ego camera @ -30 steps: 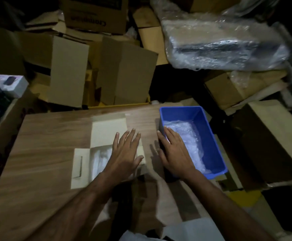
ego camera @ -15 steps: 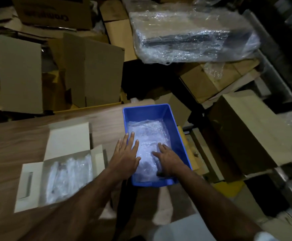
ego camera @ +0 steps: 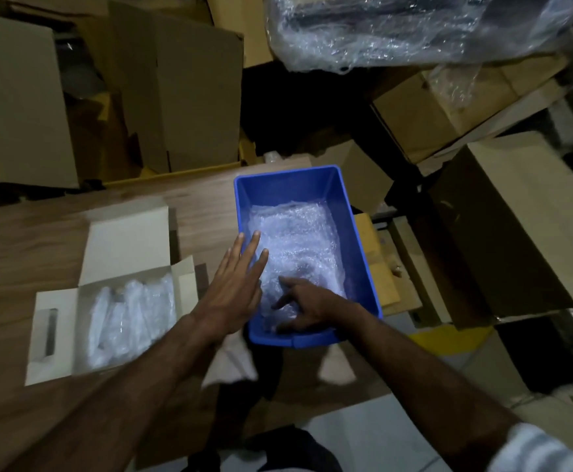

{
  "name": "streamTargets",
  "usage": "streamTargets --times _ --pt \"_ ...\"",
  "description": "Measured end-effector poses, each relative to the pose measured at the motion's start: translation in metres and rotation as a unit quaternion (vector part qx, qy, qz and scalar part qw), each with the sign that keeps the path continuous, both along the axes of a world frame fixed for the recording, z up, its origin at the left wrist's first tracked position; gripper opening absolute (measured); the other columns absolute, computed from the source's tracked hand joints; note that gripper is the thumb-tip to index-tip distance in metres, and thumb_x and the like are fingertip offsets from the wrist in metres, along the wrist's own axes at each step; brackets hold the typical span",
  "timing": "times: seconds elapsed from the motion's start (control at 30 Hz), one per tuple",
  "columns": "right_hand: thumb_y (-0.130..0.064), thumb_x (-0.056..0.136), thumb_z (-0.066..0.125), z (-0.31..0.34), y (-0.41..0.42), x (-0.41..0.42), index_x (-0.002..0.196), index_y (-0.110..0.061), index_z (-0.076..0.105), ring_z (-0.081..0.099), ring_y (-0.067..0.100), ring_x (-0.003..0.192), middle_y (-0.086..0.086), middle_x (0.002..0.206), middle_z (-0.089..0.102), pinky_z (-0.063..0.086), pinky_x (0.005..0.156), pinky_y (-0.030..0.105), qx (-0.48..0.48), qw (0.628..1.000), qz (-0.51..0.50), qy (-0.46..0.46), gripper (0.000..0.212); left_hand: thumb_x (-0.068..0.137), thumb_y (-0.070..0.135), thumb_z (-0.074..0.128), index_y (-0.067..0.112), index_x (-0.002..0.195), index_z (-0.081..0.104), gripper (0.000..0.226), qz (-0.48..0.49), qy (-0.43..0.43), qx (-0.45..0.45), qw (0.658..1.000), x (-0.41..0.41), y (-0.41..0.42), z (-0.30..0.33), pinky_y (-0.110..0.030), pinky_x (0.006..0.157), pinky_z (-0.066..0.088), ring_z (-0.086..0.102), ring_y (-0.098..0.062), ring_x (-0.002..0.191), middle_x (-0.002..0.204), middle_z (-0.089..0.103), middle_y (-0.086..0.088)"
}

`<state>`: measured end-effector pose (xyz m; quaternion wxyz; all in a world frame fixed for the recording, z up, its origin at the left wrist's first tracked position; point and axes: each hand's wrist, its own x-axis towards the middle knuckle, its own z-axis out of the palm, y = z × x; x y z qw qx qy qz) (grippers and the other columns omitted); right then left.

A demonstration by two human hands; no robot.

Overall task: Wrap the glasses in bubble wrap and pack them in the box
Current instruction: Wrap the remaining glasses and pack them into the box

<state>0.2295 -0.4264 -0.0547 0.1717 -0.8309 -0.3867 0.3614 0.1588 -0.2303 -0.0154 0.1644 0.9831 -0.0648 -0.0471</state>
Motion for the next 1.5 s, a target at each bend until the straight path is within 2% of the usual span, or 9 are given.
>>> streamTargets --times 0.23,0.47,0.67,0.77,0.87,1.03,1.2,1.37,1.5 --pt "-0.026 0.084 0.057 -0.005 0.003 0.002 0.093 -0.019 0.077 0.065 0.025 0.12 0.007 0.109 0.076 0.054 0.093 0.039 0.061 0.991 -0.114 -0.023 0.024 0.099 0.011 0.048 0.013 0.159 0.022 0.066 0.004 0.002 -0.019 1.0 0.0 -0.001 0.001 -0.038 0.12 -0.005 -0.022 -0.028 0.152 0.169 -0.01 -0.006" --pt "-0.031 0.099 0.052 0.034 -0.015 -0.002 0.105 -0.022 0.06 0.065 0.026 0.098 0.001 0.106 0.07 0.051 0.075 0.041 0.168 0.95 -0.201 -0.17 0.014 0.1 0.022 0.052 0.019 0.162 0.008 0.076 0.018 0.029 -0.054 0.998 0.0 0.0 0.003 -0.038 0.122 -0.006 -0.027 -0.02 0.151 0.168 -0.017 0.0" --pt "-0.024 0.095 0.05 0.071 -0.021 -0.015 0.115 -0.014 0.06 0.068 0.034 0.087 0.008 0.102 0.071 0.054 0.059 0.043 0.164 0.928 -0.097 -0.32 0.025 0.087 0.038 0.076 0.027 0.161 0.01 0.1 0.026 -0.008 -0.078 0.997 0.015 -0.003 0.011 -0.038 0.124 -0.003 -0.017 -0.02 0.155 0.169 -0.009 0.001" --pt "-0.019 0.092 0.051 0.091 -0.02 -0.024 0.113 -0.013 0.065 0.07 0.031 0.083 0.008 0.107 0.073 0.055 0.059 0.04 0.201 0.902 -0.095 -0.371 0.026 0.089 0.028 0.074 0.029 0.142 0.054 0.057 0.012 -0.059 -0.107 0.992 0.038 -0.013 0.025 -0.041 0.125 0.01 0.002 -0.021 0.157 0.169 0.015 0.0" --pt "-0.032 0.093 0.067 0.102 -0.034 -0.037 0.115 -0.013 0.07 0.07 0.024 0.106 0.006 0.128 0.07 0.057 0.086 0.033 0.287 0.86 -0.19 -0.378 0.03 0.095 0.018 0.067 0.024 0.11 0.072 0.017 0.021 -0.106 -0.191 0.976 0.045 -0.011 0.046 -0.035 0.12 0.029 0.024 -0.008 0.15 0.154 0.046 0.007" --pt "-0.068 0.077 0.074 0.102 -0.031 -0.059 0.158 -0.01 0.03 0.023 0.021 0.154 0.007 0.168 0.021 0.029 0.122 0.042 0.24 0.889 -0.221 -0.321 0.109 0.097 0.014 0.06 0.018 0.123 0.069 0.028 -0.025 -0.135 -0.273 0.952 0.011 0.012 0.101 -0.013 0.112 0.032 0.041 0.002 0.141 0.137 0.061 0.016" --pt "-0.035 0.088 0.073 0.127 0.015 -0.048 0.15 -0.024 0.046 0.035 0.011 0.148 -0.003 0.161 0.037 0.038 0.118 0.038 0.307 0.881 -0.241 -0.269 0.069 0.089 -0.013 0.061 0.019 0.108 0.069 0.038 -0.011 -0.161 -0.334 0.929 -0.034 0.045 0.142 -0.026 0.096 0.052 0.065 -0.008 0.118 0.117 0.072 0.013" --pt "-0.017 0.097 0.067 0.162 0.063 -0.062 0.107 -0.019 0.074 0.069 0.007 0.099 -0.009 0.105 0.075 0.054 0.084 0.031 0.416 0.88 -0.184 -0.139 0.012 0.097 0.017 0.055 0.002 0.085 0.063 0.021 0.131 -0.22 -0.425 0.868 -0.075 0.084 0.152 -0.044 0.061 0.051 0.063 -0.032 0.073 0.078 0.065 -0.011" --pt "-0.02 0.089 0.077 0.19 0.107 -0.079 0.088 -0.005 0.072 0.064 0.022 0.076 0.014 0.087 0.066 0.061 0.076 0.037 0.477 0.776 -0.315 0.268 0.015 0.106 0.018 0.049 0.006 0.083 0.062 0.029 0.345 -0.136 -0.539 0.756 -0.098 0.104 0.159 -0.027 0.046 0.048 0.061 -0.014 0.05 0.059 0.067 -0.003"
